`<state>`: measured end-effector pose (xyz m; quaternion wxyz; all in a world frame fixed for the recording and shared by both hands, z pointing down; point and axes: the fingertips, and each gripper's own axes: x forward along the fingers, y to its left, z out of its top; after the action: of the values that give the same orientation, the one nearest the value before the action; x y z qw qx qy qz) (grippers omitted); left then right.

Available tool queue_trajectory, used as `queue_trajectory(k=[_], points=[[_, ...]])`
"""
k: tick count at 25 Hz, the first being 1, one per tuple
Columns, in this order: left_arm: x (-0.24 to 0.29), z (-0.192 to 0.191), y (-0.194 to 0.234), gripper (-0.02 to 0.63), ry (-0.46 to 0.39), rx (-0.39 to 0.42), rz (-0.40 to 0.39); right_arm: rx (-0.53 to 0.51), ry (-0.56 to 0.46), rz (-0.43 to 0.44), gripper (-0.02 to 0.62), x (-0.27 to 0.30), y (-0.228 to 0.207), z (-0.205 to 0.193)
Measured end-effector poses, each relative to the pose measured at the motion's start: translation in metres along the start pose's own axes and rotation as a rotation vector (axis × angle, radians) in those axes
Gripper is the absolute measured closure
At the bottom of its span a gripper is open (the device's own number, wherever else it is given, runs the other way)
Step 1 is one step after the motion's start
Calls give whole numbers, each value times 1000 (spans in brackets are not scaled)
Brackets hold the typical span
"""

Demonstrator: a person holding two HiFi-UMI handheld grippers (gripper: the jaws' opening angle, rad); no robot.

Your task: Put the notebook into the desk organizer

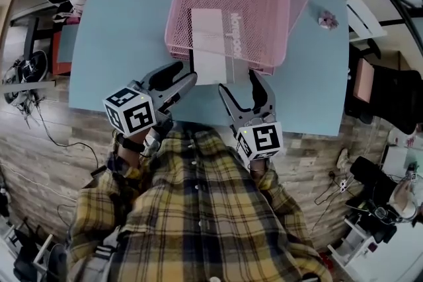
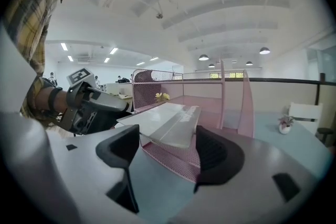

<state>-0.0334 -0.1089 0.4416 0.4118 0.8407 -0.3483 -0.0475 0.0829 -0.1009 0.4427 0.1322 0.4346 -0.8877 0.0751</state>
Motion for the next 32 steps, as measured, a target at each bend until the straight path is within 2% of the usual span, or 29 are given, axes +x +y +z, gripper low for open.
queue_trajectory(k=[3,8,12,16,19,25,32], points=[[-3,-1,-2,374,-6,156,38,3,-3,-3,255,5,-1,3],[-4,-11,-6,374,34,390,88,-4,2,-9,256,12,-1,3],[-3,-11,-6,414,47,575,153,-18,8,-12,256,17,0,5],[1,-6,-9,454,53,723,203,-45,10,-30,258,20,0,7],[3,-3,-8,474,57,787,235,-84,17,-48,259,26,-1,9],[11,6,-7,491,66,853,278,-117,30,-75,261,35,-4,13],[19,12,-3,502,74,886,319,-145,43,-101,260,46,-5,17]])
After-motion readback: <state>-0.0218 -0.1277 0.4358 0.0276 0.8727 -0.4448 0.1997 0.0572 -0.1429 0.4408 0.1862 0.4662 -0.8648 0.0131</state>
